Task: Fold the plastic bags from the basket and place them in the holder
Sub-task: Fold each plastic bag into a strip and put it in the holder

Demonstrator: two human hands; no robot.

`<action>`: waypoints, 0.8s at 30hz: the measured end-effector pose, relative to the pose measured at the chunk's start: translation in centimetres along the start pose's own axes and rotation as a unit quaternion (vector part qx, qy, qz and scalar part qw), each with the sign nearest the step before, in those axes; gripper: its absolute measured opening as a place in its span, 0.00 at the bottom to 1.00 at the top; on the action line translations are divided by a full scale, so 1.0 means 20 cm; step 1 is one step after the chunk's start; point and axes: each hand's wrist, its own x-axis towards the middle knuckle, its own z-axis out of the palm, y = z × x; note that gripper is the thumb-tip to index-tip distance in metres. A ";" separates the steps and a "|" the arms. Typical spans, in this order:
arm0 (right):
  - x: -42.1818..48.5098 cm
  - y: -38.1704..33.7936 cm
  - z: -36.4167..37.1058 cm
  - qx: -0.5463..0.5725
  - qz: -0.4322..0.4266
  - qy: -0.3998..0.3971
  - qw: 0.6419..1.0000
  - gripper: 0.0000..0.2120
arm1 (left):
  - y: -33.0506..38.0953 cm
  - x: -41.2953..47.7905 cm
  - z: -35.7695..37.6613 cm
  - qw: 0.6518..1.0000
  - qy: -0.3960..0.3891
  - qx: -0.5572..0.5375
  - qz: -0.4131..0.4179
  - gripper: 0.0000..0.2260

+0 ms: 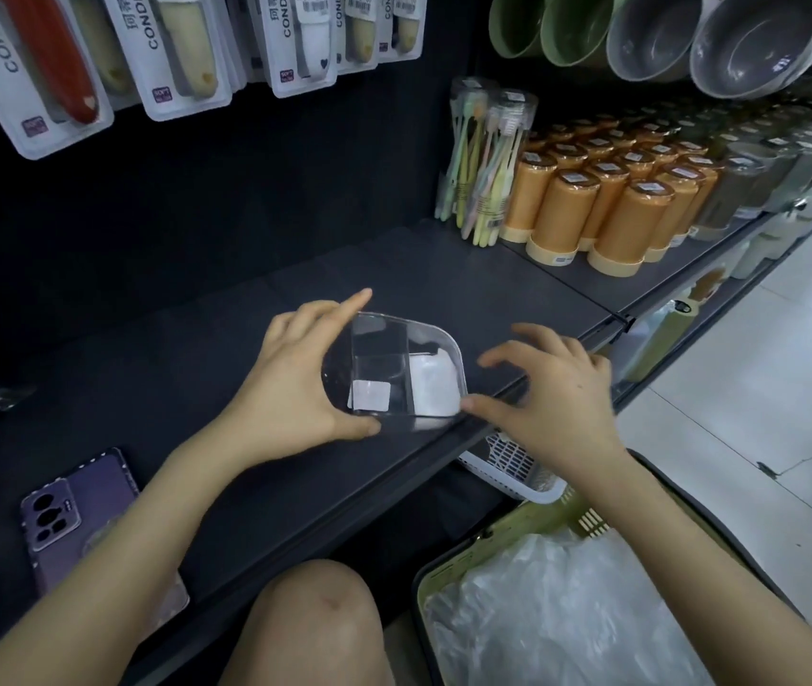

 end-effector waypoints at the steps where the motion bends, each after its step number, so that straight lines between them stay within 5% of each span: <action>1: -0.04 0.06 0.00 0.031 0.021 0.023 0.999 0.16 | 0.00 0.03 0.00 1.000 -0.003 -0.006 -0.007 0.51; 7: -0.35 0.41 0.16 0.130 0.183 -0.001 0.974 0.01 | -0.03 0.29 0.05 1.000 -0.020 0.008 -0.012 0.48; 15: -0.60 0.66 0.57 0.074 0.274 -0.164 0.945 0.07 | -0.09 0.59 0.08 0.996 -0.068 0.049 -0.012 0.42; 19: -0.65 0.73 0.69 0.074 0.273 -0.187 0.941 0.08 | -0.09 0.61 0.08 0.983 -0.025 0.179 -0.015 0.41; 24: -0.77 0.81 0.81 0.063 0.296 -0.244 0.921 0.19 | 0.07 0.30 0.28 0.939 0.105 0.265 0.193 0.29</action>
